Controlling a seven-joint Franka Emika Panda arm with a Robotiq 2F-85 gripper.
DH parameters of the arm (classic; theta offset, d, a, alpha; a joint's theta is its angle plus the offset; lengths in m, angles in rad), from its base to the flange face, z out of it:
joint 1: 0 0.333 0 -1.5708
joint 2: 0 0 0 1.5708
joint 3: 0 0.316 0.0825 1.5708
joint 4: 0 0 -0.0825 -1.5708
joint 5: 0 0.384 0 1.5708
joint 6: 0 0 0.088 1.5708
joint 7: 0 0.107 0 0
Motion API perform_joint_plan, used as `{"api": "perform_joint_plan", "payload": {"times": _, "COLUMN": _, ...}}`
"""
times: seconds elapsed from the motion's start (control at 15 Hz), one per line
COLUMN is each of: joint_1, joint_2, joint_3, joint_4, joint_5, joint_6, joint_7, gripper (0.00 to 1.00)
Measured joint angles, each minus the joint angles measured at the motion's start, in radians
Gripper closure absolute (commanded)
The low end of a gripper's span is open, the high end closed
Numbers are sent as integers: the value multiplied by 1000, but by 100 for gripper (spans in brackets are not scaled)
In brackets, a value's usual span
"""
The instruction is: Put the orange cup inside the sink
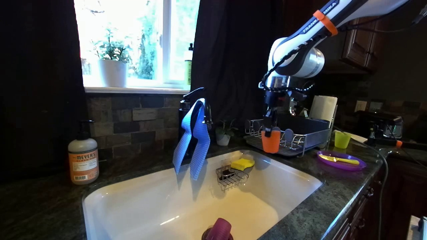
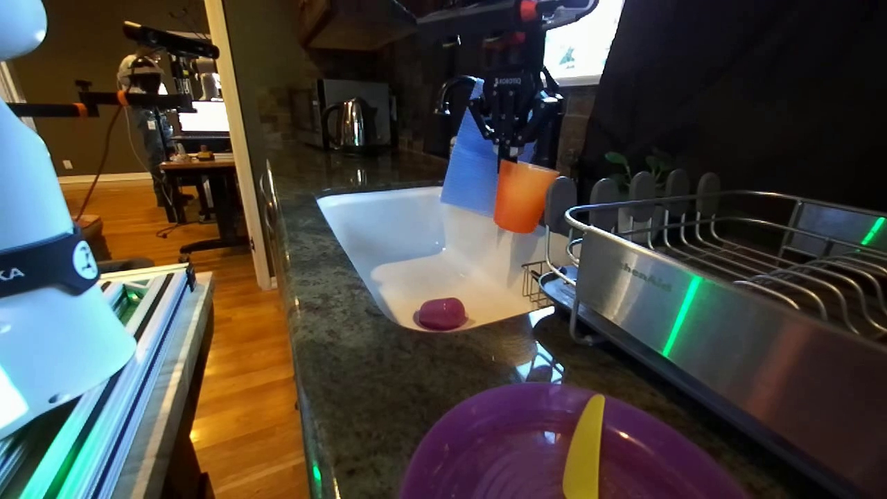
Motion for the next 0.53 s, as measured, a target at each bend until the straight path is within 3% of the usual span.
{"api": "perform_joint_plan", "payload": {"times": 0.27, "joint_1": 18, "joint_2": 71, "joint_3": 18, "joint_4": -32, "joint_5": -23, "joint_6": 44, "joint_7": 23, "gripper": 99}}
{"api": "perform_joint_plan", "payload": {"times": 0.53, "joint_1": 30, "joint_2": 167, "joint_3": 31, "joint_4": -90, "joint_5": -35, "joint_6": 240, "joint_7": 36, "gripper": 95}}
